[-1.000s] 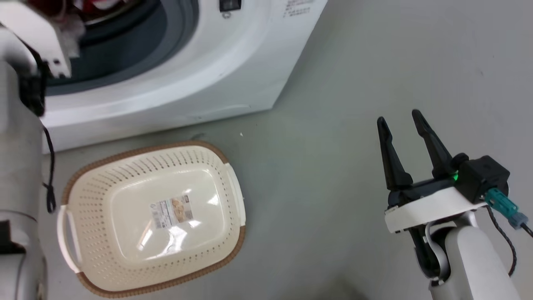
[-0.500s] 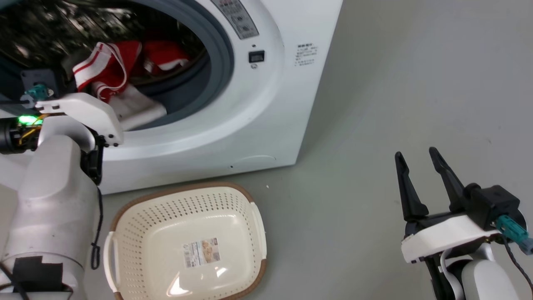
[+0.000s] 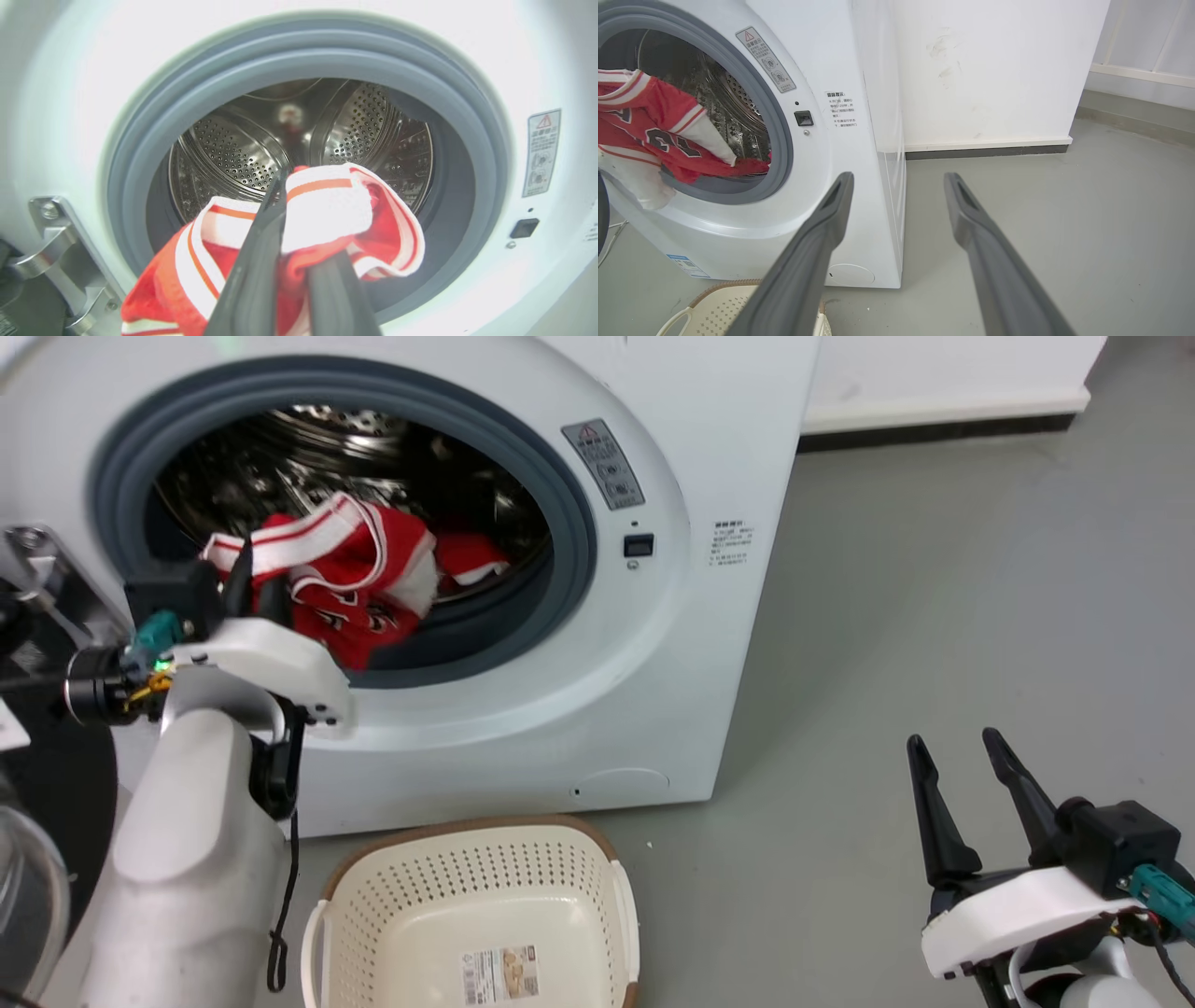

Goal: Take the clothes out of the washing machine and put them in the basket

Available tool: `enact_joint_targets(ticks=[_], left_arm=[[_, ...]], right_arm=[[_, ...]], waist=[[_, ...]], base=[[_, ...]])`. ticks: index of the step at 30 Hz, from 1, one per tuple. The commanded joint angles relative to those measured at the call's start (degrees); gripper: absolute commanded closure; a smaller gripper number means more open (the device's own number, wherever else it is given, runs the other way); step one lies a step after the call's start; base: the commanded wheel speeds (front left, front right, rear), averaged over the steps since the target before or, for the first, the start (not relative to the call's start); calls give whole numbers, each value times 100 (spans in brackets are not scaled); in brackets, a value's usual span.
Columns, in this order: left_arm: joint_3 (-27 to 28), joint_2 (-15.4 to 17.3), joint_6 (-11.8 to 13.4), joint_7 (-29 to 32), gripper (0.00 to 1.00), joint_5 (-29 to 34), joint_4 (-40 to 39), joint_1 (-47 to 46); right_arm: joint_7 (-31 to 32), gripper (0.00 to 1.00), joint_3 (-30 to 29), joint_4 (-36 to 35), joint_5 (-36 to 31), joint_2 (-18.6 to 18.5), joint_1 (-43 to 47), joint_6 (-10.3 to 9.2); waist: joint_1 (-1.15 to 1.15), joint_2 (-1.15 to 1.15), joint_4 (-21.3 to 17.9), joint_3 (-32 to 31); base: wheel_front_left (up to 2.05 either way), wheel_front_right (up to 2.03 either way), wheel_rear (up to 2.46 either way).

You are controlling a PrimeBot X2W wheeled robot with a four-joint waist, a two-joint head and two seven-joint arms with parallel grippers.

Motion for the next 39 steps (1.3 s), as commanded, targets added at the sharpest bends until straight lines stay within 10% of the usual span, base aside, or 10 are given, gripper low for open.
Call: enact_joint_targets(ticks=[1, 19, 39], left_arm=[[24, -1, 42, -40, 100, 21, -116, 111], [-179, -479, 687, 879, 100, -247, -3376, 3521], [-617, -947, 443, 217, 100, -511, -778, 2825]], right_arm=[[8, 0, -13, -46, 13, 10, 81, -4], [348, 0, -83, -412, -139, 11, 504, -4], [341, 0, 73, -736, -191, 11, -417, -4]], waist=[[1, 0, 84, -130], [1, 0, 264, -394], [1, 0, 222, 1784]], base=[[0, 0, 0], [0, 0, 0], [0, 0, 0]])
